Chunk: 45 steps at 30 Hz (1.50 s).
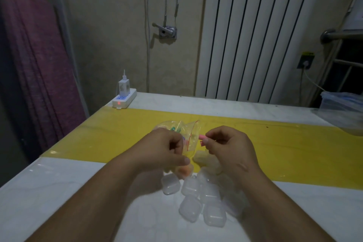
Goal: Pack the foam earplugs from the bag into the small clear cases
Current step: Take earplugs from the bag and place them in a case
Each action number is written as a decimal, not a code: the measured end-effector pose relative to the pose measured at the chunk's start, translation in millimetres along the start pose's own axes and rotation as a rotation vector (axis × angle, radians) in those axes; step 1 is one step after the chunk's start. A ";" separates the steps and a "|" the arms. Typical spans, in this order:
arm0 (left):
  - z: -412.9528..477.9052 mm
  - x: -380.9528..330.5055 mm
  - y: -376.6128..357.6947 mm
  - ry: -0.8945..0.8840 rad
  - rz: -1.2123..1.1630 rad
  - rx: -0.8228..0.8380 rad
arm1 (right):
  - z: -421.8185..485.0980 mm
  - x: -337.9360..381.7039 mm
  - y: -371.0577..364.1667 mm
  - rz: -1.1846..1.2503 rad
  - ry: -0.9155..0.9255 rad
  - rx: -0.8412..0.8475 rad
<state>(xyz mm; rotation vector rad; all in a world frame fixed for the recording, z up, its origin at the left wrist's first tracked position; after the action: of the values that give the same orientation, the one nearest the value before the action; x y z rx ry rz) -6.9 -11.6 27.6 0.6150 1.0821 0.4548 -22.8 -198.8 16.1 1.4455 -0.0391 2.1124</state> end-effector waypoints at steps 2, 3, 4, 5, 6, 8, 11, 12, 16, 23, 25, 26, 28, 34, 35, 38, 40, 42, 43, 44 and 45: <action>-1.5 -0.1 8.4 -0.027 0.031 0.098 | 0.5 -1.2 -0.4 -0.025 0.000 -0.021; -2.4 0.4 11.1 -0.036 0.064 0.144 | 0.2 -1.1 -0.3 -0.028 0.001 -0.025; -3.5 1.7 12.1 -0.038 0.114 0.192 | 0.1 -1.2 -0.5 -0.024 0.002 -0.026; -5.0 3.2 11.7 -0.032 0.164 0.242 | 0.0 -0.9 -0.8 -0.016 0.007 -0.025; -6.7 5.3 10.1 -0.020 0.204 0.288 | -0.4 -0.3 -1.0 -0.006 0.012 -0.023; -9.2 9.3 6.1 0.006 0.238 0.348 | -1.1 0.5 -1.3 0.012 0.017 -0.022; -8.6 8.8 8.8 -0.001 0.132 0.301 | -0.4 2.3 2.3 0.026 -0.005 -0.051; -7.7 7.6 10.3 0.020 -0.004 0.270 | -0.1 3.1 3.9 0.035 -0.014 -0.057; -6.7 4.3 7.7 0.116 -0.526 0.153 | 1.1 5.9 7.5 0.042 -0.054 -0.027; -5.2 4.1 -14.4 0.157 -0.870 -0.022 | 0.4 4.7 5.9 0.028 -0.096 0.076; -3.2 4.8 -17.1 0.137 -0.903 -0.076 | 0.6 6.2 6.7 0.055 -0.123 0.104; -2.4 5.1 -17.6 0.129 -0.912 -0.099 | 0.3 7.7 7.0 0.079 -0.143 0.126; -1.8 5.9 -17.3 0.124 -0.901 -0.135 | -1.5 11.0 6.8 0.133 -0.191 0.186; -2.8 3.6 -19.2 0.116 -0.833 -0.173 | -6.7 12.9 3.5 0.265 -0.296 0.268; -3.0 2.6 -19.2 0.114 -0.824 -0.175 | -7.1 12.3 3.3 0.270 -0.288 0.275; -3.6 0.8 -19.2 0.116 -0.780 -0.192 | -7.9 10.2 2.2 0.302 -0.296 0.287; -3.4 0.5 -19.5 0.120 -0.745 -0.204 | -8.1 10.1 1.4 0.294 -0.294 0.272; -3.1 0.1 -19.9 0.121 -0.733 -0.217 | -8.0 10.3 0.5 0.314 -0.309 0.258; -2.9 -0.4 -20.0 0.117 -0.736 -0.227 | -7.9 10.7 0.3 0.337 -0.327 0.253; -2.9 -0.9 -20.3 0.113 -0.743 -0.238 | -7.8 11.1 0.1 0.361 -0.345 0.250; -2.8 -1.4 -20.6 0.111 -0.754 -0.247 | -7.6 11.4 0.2 0.380 -0.359 0.248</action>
<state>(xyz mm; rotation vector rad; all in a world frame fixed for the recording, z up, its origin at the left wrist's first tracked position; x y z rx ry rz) -9.0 -27.2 14.0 -0.0593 1.2484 -0.0409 -32.2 -191.5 22.8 2.0931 -0.2106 2.1747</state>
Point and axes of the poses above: each hand's wrist, its own z-axis towards the middle knuckle, its own y-axis out of the back of the hand, x = y × z, the point moved 1 cm from there along z, towards the middle knuckle, and after that the axes turned 12 degrees about -x, right-handed, at the moved point
